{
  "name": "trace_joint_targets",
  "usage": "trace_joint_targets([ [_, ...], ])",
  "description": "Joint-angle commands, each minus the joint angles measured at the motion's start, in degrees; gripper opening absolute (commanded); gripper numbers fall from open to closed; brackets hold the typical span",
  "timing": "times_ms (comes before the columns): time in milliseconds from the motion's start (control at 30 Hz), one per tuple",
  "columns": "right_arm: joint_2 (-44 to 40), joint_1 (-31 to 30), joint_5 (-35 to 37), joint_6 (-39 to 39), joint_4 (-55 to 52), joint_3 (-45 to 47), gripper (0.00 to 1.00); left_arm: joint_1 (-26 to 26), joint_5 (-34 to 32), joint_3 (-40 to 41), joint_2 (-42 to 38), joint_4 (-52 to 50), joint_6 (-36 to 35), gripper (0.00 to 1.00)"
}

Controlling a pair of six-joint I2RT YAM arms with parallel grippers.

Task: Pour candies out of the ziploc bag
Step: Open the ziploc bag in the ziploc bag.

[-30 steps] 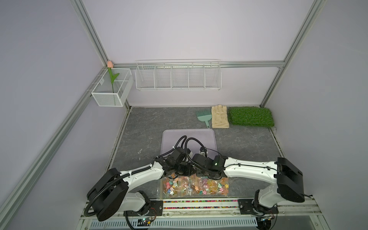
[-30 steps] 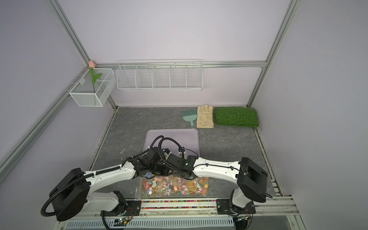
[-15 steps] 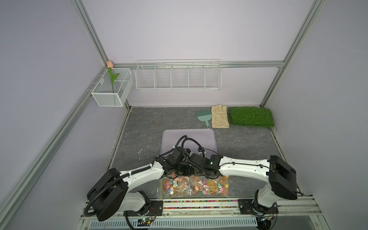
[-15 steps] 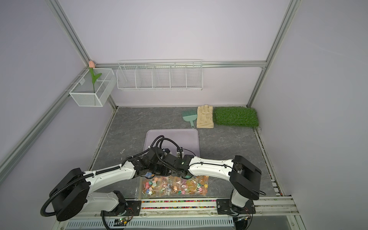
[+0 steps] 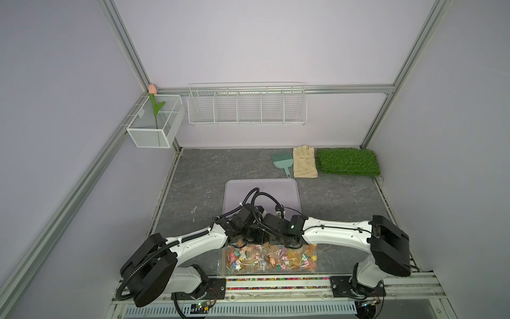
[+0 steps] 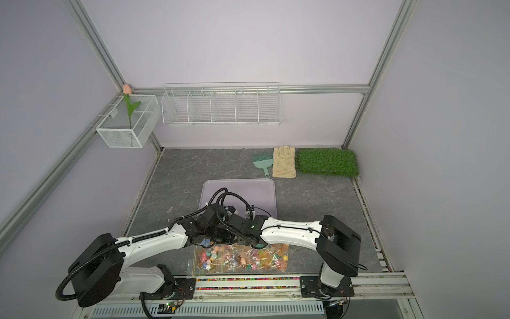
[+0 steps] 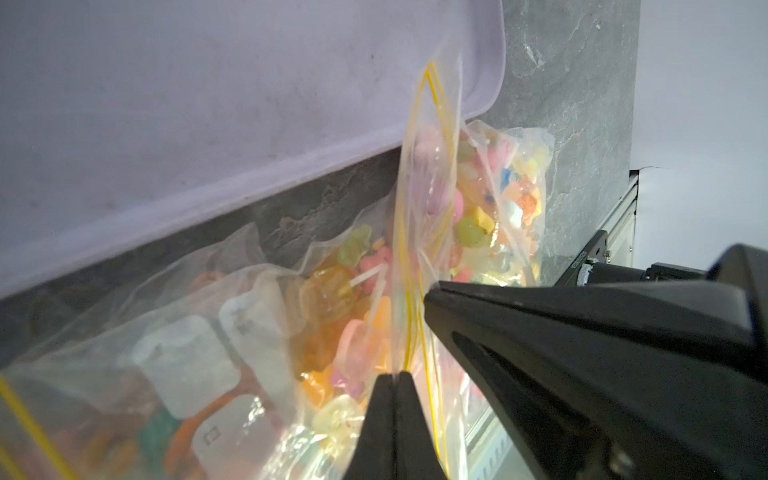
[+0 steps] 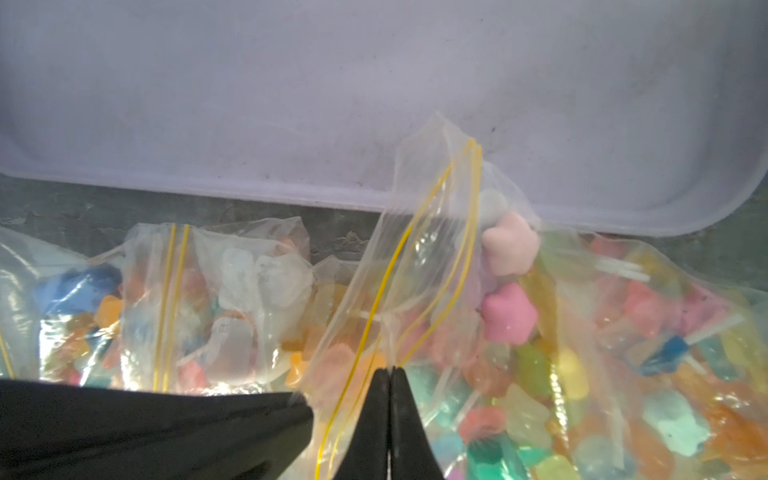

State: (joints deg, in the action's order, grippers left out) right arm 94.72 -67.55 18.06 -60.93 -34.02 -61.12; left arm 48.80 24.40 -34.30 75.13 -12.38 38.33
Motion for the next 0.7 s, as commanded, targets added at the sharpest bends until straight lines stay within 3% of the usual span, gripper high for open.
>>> trace_joint_targets([
  [0,-2.9,0.3,1.9,-2.1,-2.5,1.7,0.07,0.0,-2.1,-1.2,-1.5,-1.1,-0.4,0.0],
  [333,-7.4,-0.2,4.2,-4.2,-8.0,2.4,0.07,0.0,-3.2,-0.8,-1.7,-1.3,0.2,0.0],
  [667,-10.2,-0.9,2.5,1.1,-6.9,0.7,0.07,0.0,-3.8,-0.7,-1.9,-1.3,0.2,0.0],
])
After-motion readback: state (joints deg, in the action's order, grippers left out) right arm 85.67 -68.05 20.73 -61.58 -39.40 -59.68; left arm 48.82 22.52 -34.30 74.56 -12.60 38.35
